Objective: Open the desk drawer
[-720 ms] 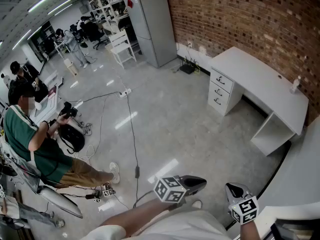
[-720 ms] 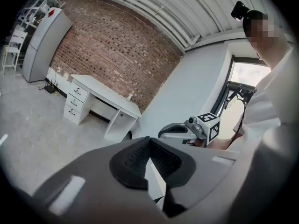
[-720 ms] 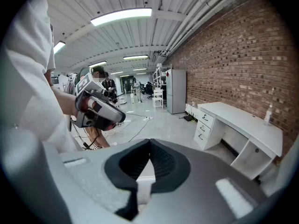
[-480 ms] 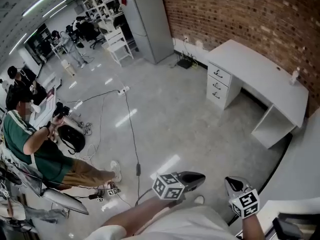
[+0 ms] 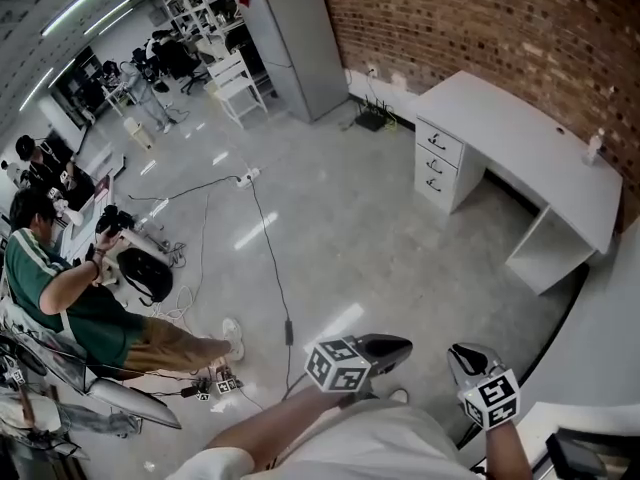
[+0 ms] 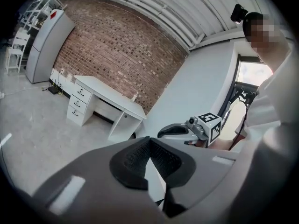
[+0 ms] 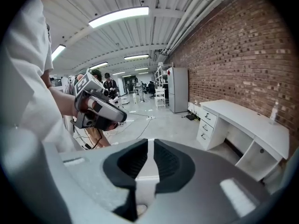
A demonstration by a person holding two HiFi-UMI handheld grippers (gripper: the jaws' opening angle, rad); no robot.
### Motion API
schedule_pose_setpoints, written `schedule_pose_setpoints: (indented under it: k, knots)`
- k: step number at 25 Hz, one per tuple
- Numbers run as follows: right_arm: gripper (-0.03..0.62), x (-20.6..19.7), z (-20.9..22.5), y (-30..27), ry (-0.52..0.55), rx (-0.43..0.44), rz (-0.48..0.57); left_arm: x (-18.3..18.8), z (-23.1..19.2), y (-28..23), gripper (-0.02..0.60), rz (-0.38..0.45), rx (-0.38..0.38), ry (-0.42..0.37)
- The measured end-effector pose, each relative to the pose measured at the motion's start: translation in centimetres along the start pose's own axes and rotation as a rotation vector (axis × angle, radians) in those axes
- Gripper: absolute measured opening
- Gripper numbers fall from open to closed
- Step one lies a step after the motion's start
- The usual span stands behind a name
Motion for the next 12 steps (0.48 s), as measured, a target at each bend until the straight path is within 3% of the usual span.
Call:
schedule_pose_setpoints:
  k: [5,12]
  knots:
    - [0.036,0.0,2.7,-1.2,-0.018,0.01,-0.012,0.9,-1.9,-1.8,0.006,0.0,0.02,0.019]
    - [0.036,2.2,7.9,-5.5,-0.063,0.001,-0.025,4.1,-8.5,-4.8,0.006,-0.023,-0.011,0.053]
Point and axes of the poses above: the fingertips, and each gripper's own axes: y backward along the fingers, z to its right, x out of its top, the point moved 9 cm from there along y, backward along the fingers, and after that the axes turned 6 degrees about x, right-handed, at the moved point
